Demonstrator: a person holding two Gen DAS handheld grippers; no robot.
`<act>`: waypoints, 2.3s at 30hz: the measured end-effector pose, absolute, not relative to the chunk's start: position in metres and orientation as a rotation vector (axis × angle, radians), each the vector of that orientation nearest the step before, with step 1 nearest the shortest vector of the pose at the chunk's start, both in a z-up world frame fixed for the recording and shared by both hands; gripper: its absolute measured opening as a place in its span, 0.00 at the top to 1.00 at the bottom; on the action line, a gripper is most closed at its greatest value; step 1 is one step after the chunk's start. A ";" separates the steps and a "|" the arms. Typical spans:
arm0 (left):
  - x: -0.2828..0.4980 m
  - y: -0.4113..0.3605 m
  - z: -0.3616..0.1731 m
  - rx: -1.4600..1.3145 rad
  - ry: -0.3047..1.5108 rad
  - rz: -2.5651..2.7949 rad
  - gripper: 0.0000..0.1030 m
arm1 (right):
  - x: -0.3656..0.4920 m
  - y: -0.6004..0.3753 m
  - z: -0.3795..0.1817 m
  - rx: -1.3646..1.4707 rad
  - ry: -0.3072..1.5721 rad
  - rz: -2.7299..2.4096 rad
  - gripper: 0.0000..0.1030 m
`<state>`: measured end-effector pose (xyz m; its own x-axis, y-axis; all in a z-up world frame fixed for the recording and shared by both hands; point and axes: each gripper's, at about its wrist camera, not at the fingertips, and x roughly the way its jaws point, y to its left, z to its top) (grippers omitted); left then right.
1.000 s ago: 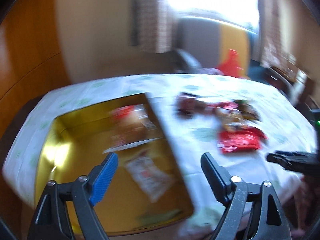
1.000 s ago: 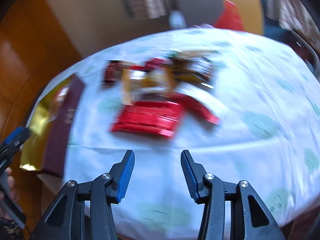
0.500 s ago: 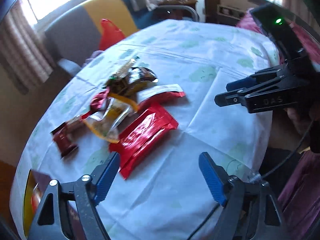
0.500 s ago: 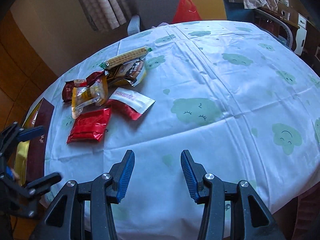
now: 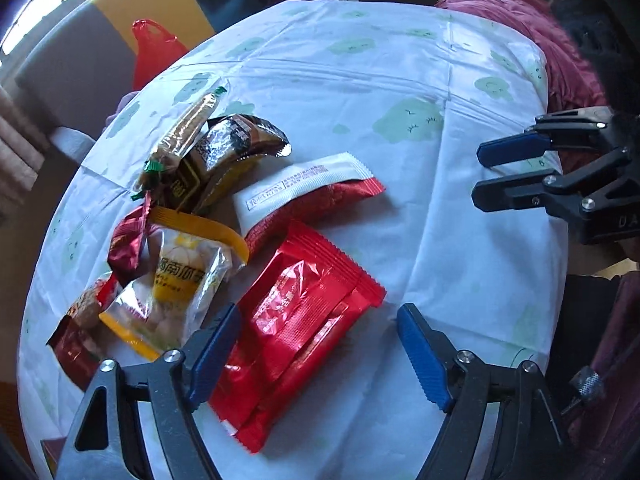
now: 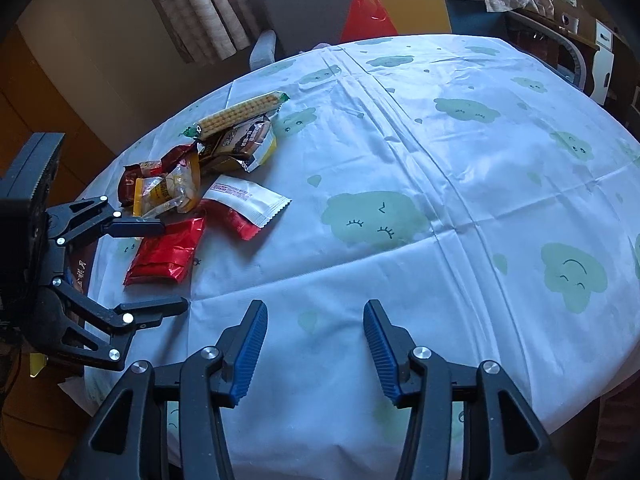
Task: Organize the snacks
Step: 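Reach the left tool to the red bar packet and grasp it, then hold the red bar packet in the left tool while the right tool grasps the WEIDAN cracker pack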
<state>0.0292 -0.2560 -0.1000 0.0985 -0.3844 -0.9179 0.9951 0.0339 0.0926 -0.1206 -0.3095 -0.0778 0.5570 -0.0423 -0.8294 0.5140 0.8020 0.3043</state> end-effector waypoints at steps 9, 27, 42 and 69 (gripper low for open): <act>0.044 -0.240 -0.092 0.793 0.968 -1.269 0.63 | -0.116 -0.303 -0.079 0.527 0.927 -0.352 0.44; 0.018 -0.124 -0.091 0.207 1.088 -0.890 0.64 | -0.110 -0.306 -0.076 0.540 0.951 -0.318 0.43; 0.018 -0.121 -0.094 0.161 1.043 -0.858 0.65 | -0.021 -0.357 -0.040 0.828 0.748 -0.188 0.42; 0.016 -0.115 -0.097 0.109 1.045 -0.862 0.64 | 0.083 -0.380 -0.062 0.871 0.842 -0.155 0.70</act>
<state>0.0160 -0.1154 -0.0966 0.2154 -0.5712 -0.7921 0.6685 0.6775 -0.3068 0.0826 -0.3802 -0.0616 0.6765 0.2038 -0.7077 0.4428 0.6553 0.6120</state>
